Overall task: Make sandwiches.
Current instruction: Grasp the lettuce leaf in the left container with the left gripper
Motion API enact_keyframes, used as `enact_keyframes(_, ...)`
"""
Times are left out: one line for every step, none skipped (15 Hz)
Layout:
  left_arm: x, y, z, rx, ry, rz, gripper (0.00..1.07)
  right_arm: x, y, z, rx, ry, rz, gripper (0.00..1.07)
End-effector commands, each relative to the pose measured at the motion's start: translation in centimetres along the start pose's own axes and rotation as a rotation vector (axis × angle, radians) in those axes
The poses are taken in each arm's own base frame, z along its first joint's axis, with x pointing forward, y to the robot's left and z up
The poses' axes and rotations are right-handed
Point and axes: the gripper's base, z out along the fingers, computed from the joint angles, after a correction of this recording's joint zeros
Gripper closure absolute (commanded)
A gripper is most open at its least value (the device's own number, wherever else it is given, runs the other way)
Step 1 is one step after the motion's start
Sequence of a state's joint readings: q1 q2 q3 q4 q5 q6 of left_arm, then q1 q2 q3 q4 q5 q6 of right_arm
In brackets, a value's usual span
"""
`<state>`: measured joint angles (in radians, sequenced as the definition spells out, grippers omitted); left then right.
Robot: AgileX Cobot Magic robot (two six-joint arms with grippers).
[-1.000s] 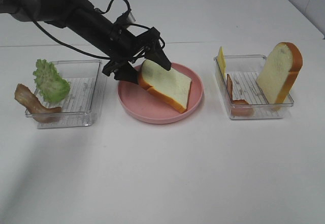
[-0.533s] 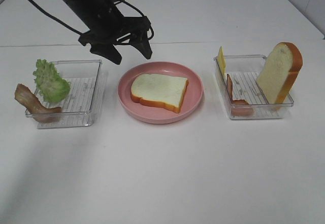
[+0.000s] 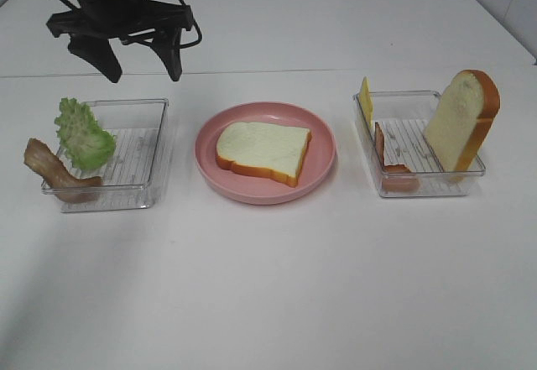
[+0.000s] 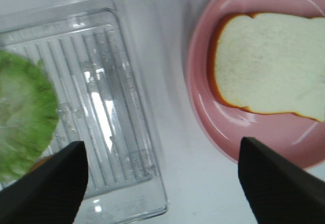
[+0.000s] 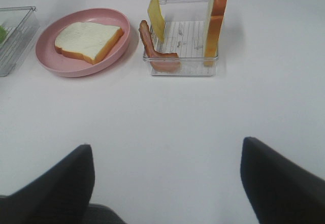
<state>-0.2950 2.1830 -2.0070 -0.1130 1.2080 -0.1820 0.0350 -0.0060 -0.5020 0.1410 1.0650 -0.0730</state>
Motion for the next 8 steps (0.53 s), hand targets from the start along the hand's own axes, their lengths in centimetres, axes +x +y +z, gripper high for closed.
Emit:
enact_keyframes(0.4, 1.2, -1.1, -0.03, 0.053, -0.027, 0.3, 0.1, 0.1, -0.1, 0.001, -0.02, 0.001, 0.33)
enact_keyframes(0.3, 1.8, -1.4, -0.032, 0.046, -0.039, 0.3, 0.1, 0.1, -0.1, 0.0, -0.021, 0.002, 0.33)
enact_keyframes(0.1, 2.8, -1.8, -0.046, 0.035, -0.055, 0.3, 0.1, 0.1, -0.1, -0.001, -0.021, 0.002, 0.33)
enact_keyframes(-0.1, 4.3, -2.1, -0.09, 0.026, -0.068, 0.3, 0.1, 0.1, -0.1, -0.001, -0.021, 0.002, 0.33)
enact_keyframes(0.0, 5.8, -2.0, -0.141, 0.03, -0.078, 0.3, 0.1, 0.1, -0.1, -0.001, -0.021, 0.002, 0.33)
enact_keyframes(0.2, 7.1, -1.6, -0.179, 0.048, -0.089, 0.3, 0.1, 0.1, -0.1, -0.001, -0.021, 0.002, 0.33)
enact_keyframes(0.3, 7.6, -1.4, -0.186, 0.057, -0.098, 0.3, 0.1, 0.1, -0.1, -0.001, -0.021, 0.002, 0.33)
enact_keyframes(0.4, 8.5, -1.2, -0.194, 0.068, -0.114, 0.3, 0.1, 0.1, -0.1, -0.001, -0.021, 0.002, 0.33)
